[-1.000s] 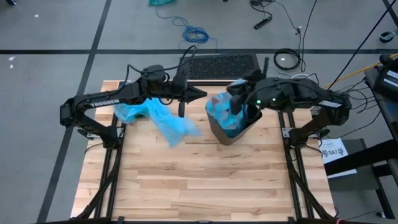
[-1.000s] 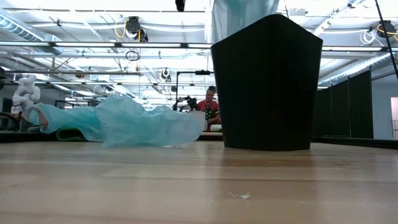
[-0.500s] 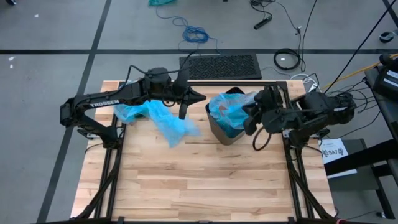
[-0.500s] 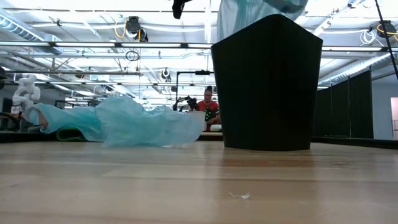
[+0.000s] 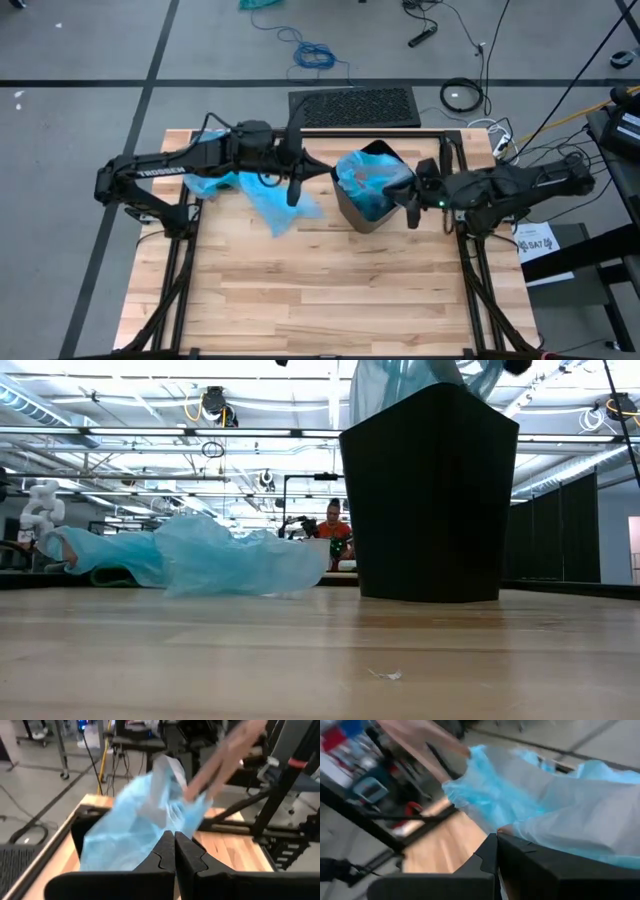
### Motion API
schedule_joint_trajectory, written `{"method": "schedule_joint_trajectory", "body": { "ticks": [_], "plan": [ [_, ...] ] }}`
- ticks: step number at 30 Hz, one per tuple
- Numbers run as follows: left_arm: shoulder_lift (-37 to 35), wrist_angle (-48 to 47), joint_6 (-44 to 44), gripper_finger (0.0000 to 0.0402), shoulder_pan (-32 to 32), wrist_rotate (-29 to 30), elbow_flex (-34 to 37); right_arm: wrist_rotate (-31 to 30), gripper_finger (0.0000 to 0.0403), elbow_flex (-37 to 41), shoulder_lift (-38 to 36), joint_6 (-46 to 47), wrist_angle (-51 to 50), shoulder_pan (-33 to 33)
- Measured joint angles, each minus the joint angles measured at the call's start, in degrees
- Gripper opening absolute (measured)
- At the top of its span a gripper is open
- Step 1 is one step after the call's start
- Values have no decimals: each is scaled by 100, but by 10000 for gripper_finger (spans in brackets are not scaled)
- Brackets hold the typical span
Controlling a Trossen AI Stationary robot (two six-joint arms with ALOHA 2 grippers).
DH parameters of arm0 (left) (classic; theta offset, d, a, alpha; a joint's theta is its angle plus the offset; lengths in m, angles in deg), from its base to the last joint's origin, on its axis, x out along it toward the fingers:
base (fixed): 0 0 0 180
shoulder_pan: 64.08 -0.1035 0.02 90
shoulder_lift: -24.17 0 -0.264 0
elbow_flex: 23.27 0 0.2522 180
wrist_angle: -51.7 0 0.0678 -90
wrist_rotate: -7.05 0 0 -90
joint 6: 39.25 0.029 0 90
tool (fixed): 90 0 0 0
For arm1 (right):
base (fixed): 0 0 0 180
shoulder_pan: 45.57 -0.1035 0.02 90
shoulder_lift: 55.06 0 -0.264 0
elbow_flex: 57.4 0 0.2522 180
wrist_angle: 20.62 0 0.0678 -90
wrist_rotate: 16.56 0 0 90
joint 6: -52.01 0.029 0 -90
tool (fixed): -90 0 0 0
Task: Place trash/remove bag and relplace
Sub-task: Remove the blue trash bag from the trash bin
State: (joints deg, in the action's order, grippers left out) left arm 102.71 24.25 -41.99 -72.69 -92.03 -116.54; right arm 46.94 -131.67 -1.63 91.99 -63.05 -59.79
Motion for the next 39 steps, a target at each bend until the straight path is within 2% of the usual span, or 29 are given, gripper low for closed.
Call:
{"method": "schedule_joint_trajectory", "body": {
  "ticks": [5,10,15,19,26,33,39],
  "plan": [
    [2,-86,-435,0,302,504,0,593,0,1054,-664,-56,1360,635],
    [53,128,-455,0,456,746,0,1494,0,1258,-698,-204,1972,943],
    [121,572,-602,0,505,784,2,1469,0,1258,-528,-452,2559,1179],
    [136,556,-709,0,506,838,0,1580,10,1252,-562,-370,3127,1242],
    [186,595,-755,0,527,857,0,1780,71,1251,-713,346,3257,1409],
    [428,759,-894,0,646,626,2,1773,127,1248,-649,427,3365,1610],
    [603,1211,-844,0,665,1174,1,1782,139,1246,-543,436,3461,1613]
  ]
}}
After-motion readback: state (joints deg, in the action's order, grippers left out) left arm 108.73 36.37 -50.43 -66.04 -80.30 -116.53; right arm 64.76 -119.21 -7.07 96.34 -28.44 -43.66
